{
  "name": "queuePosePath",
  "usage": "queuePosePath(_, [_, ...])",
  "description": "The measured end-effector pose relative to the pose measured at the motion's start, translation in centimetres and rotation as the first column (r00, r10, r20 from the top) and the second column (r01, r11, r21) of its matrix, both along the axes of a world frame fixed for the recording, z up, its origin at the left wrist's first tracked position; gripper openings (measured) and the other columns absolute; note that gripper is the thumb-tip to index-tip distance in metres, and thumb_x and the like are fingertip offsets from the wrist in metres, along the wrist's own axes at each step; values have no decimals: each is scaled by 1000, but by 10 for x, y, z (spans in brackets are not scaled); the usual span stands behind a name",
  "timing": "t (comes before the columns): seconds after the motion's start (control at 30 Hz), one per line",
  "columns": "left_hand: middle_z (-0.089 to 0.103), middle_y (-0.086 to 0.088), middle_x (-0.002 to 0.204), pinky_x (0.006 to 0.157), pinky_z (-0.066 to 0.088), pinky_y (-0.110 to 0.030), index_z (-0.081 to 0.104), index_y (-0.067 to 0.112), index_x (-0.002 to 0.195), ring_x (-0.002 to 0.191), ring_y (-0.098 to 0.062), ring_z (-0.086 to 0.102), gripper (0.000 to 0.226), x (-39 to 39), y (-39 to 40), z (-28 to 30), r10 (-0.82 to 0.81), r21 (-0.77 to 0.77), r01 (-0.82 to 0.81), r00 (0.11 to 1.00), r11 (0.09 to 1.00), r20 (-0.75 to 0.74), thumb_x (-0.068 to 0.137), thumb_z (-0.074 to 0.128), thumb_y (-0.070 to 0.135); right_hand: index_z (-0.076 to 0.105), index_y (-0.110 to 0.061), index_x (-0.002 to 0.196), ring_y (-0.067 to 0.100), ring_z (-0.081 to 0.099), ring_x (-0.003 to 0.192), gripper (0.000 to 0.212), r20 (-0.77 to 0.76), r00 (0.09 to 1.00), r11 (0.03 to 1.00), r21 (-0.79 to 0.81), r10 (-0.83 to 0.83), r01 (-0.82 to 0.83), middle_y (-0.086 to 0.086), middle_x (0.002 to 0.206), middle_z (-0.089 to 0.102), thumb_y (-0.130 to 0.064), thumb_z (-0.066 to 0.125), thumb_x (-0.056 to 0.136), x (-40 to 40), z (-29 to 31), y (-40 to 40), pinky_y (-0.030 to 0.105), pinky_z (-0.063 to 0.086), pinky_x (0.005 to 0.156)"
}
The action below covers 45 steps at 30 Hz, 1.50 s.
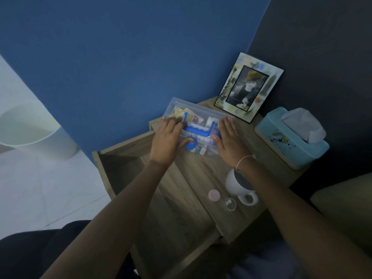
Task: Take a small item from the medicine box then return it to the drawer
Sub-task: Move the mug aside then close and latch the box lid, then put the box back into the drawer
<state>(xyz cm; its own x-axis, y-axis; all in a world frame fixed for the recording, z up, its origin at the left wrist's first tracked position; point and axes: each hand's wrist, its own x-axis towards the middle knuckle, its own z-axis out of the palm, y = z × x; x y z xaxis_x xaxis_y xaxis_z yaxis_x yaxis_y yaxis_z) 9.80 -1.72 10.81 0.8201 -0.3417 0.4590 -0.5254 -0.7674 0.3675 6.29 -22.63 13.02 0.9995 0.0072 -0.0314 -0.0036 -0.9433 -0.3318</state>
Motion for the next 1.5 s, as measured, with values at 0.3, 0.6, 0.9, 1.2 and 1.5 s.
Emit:
queuePosePath(0.3, [52,-15,137,117,25,-48,48,7,135,130,-32,45,73,-2,1,-13,-19,140,17,1000,990,12,82,57,58,-1,-7,150,19,-14,146,65,-23,1000,1000,-23,6,-7,9,161,-8,-40,26,101,2,0,-2,30,-7,115])
queuePosePath(0.6, [62,-18,124,107,40,-49,57,3,124,116,-35,58,68,5,-4,-20,21,198,-60,980,978,196,75,70,49,1,-5,150,22,-12,147,64,-14,1000,999,-33,0,0,10,161,-6,-38,27,101,2,0,0,35,-3,119])
queuePosePath(0.9, [57,-15,130,113,34,-45,49,5,131,123,-32,51,73,3,-2,-16,-1,207,-29,990,978,143,80,60,56,2,-8,151,20,-12,147,65,-5,1000,1000,11,-3,3,7,161,-6,-40,29,100,3,-2,-1,34,-3,118])
queuePosePath(1.2, [16,-16,159,121,12,-42,25,5,146,148,-30,12,69,11,-8,12,177,-268,-236,958,934,-228,94,44,47,38,-7,140,29,32,138,64,98,853,745,544,-513,386,17,150,34,-41,59,89,24,10,13,37,28,114])
queuePosePath(1.5, [31,-25,150,111,30,-44,25,1,145,137,-37,34,70,52,-16,18,187,-245,-386,796,889,-576,95,43,47,25,-15,146,-1,44,69,67,-148,811,502,719,-566,481,13,133,52,-39,57,92,39,-7,17,-1,29,32])
